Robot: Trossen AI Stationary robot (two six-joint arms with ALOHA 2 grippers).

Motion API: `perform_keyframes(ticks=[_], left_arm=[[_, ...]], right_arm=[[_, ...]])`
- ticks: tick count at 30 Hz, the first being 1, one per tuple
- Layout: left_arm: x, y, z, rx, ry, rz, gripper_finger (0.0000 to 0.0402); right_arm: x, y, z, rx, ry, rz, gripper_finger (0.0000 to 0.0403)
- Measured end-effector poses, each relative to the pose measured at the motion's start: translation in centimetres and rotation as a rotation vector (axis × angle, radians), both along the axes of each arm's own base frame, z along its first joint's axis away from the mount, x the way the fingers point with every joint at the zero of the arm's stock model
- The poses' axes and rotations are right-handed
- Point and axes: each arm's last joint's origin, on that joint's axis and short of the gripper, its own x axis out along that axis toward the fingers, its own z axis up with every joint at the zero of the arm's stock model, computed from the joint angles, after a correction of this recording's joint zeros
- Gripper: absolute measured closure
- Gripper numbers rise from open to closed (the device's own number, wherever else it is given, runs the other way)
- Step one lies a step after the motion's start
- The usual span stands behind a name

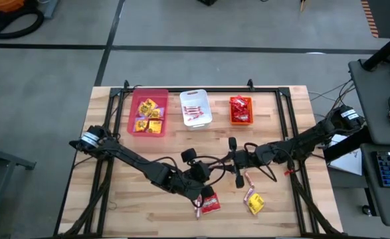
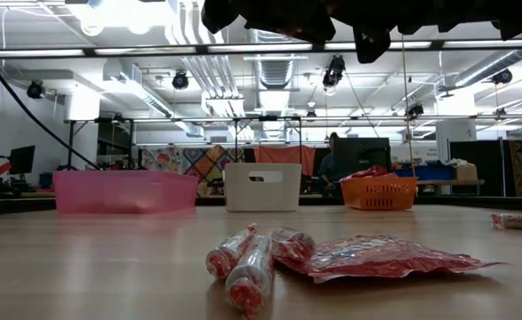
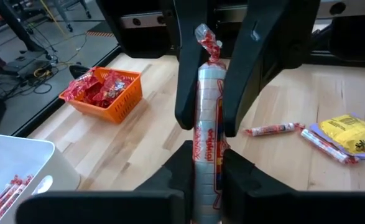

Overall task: Sort candy
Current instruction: Put the white candy into the white bin

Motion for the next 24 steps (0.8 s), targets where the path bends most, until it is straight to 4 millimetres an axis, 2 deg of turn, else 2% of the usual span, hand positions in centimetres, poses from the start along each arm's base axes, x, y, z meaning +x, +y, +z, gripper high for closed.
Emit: perform_keyframes(ticks=[6,10,17,24], left_arm=[[-0.4,0.2,0.1,0.017,0.036,0.001,0.0336],[-1.3,0.7,0.8,0.064,0.081,0.021,0.0299],[-3.8,1.9,1.7,0.187,0.243,0.078,0.0254],[-7.2,3.5,1.9,0.233,0.287,0.062,0.0266]], right_arm=[[0.1,-0.4,0.1,0.003,-0.003,-0.017,0.0369],[0.4,-1.8,0.3,0.039,-0.009,-0.075,0.0369],[1.5,-6.6,0.4,0.023,0.066,-0.266,0.0369],[3.6,-12.0,2.3,-0.024,0.237,-0.442,0.0369]])
